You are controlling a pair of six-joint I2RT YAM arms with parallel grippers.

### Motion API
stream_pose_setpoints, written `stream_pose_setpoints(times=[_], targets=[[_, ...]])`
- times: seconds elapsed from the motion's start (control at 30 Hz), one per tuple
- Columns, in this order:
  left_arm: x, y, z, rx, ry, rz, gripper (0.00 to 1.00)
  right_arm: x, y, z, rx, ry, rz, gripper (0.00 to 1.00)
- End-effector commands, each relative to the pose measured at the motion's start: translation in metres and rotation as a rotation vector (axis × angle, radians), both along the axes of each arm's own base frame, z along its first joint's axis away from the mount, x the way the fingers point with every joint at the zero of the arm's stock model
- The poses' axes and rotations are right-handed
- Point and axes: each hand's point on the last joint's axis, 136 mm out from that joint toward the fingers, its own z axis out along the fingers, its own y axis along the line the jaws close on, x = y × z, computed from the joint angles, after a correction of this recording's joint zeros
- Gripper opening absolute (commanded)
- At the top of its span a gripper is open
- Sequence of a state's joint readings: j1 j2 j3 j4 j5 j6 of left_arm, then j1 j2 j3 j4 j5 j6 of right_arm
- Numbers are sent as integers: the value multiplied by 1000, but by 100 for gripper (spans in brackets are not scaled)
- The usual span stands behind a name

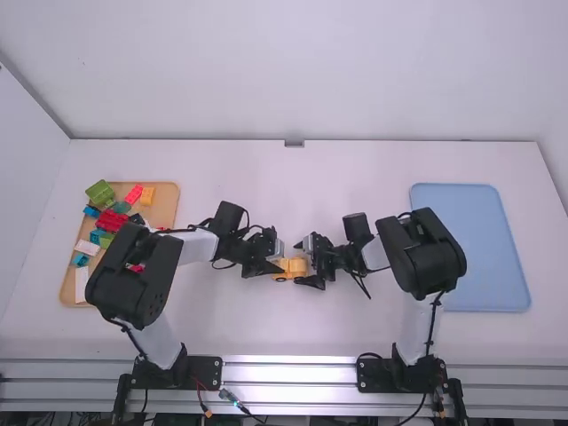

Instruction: Assemble lego blocks to make yellow taxi

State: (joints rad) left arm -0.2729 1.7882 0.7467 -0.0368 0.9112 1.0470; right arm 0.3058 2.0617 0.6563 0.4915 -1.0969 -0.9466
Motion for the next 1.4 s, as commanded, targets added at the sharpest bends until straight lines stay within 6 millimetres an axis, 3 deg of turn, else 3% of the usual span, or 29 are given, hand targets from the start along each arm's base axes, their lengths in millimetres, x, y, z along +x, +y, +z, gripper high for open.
stream_pose_setpoints(times=[0.0,0.23,0.33,0.47,0.67,1.17,1.37], targets=[[-4,-2,5,-14,-22,-13,2,-5,7,-1,21,27,30,100],[4,-2,-2,-27,-58,53,2,-8,13,-7,-18,12,37,87],[2,-2,-3,-40,-69,62,2,-7,12,-8,-21,12,34,69],[1,-2,-4,-44,-72,61,2,-7,12,-9,-30,12,29,56],[3,-3,-2,-45,-76,59,2,-4,11,-12,-46,26,8,52],[-7,-7,1,-78,-72,4,2,-6,11,-11,-41,33,14,55],[-9,-7,-4,-71,-75,-9,2,-16,11,-8,-12,14,67,56]])
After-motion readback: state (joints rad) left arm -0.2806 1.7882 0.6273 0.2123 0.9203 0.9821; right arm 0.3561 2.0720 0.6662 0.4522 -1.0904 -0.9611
